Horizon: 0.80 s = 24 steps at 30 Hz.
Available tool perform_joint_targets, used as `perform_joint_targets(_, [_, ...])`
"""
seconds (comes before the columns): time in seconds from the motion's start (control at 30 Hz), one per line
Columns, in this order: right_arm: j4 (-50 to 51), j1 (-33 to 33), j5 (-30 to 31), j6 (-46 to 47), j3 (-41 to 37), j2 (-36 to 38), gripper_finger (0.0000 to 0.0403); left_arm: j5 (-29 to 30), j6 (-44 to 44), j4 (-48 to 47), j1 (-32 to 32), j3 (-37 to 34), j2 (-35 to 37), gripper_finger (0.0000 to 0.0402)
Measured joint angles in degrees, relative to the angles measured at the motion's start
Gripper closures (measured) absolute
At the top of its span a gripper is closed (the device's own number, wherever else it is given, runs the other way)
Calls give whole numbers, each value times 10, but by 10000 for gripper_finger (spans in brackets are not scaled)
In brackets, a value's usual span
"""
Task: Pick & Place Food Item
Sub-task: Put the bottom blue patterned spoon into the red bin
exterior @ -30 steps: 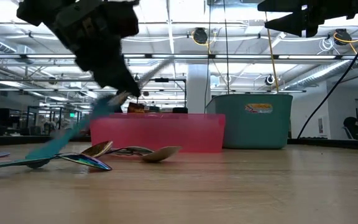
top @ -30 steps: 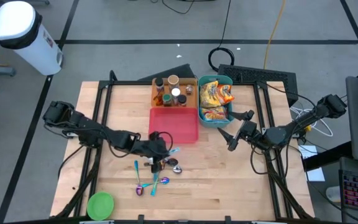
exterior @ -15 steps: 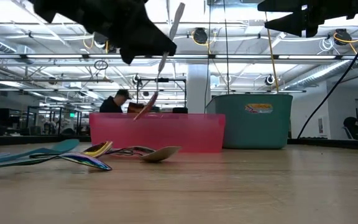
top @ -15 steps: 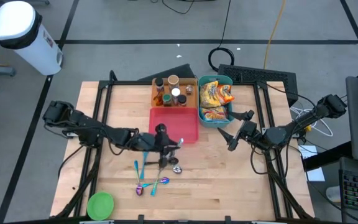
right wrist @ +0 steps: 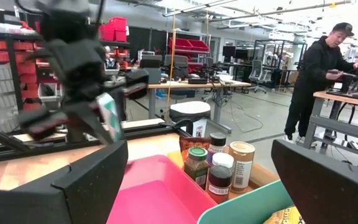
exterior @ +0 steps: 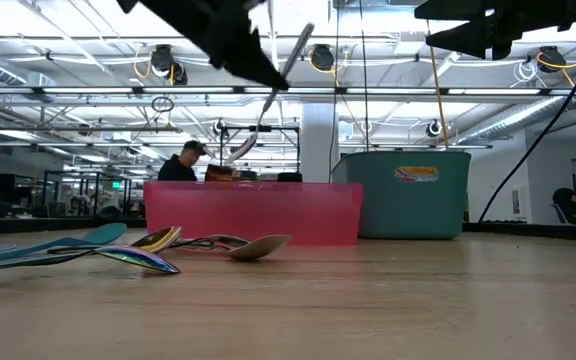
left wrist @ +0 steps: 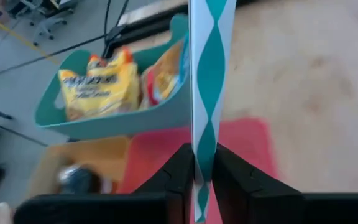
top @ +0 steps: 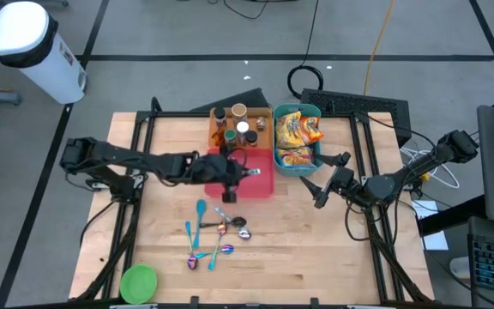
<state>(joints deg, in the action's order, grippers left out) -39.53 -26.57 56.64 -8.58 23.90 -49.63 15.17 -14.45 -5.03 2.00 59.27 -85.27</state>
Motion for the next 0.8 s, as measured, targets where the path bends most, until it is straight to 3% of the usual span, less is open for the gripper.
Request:
perform_joint_targets(0.4, [7,0,1,-8,0,0,12,-75,-37,4,-107,-14,-61,366])
perform_joint_targets(0.57, [8,0,1,-7,0,0,12,-69,-57,7,-122,-14,-113,347])
perform_joint_targets(0.8, [11,0,1,-7,0,0,12,-21,-62,1,-135,-14,-148,367])
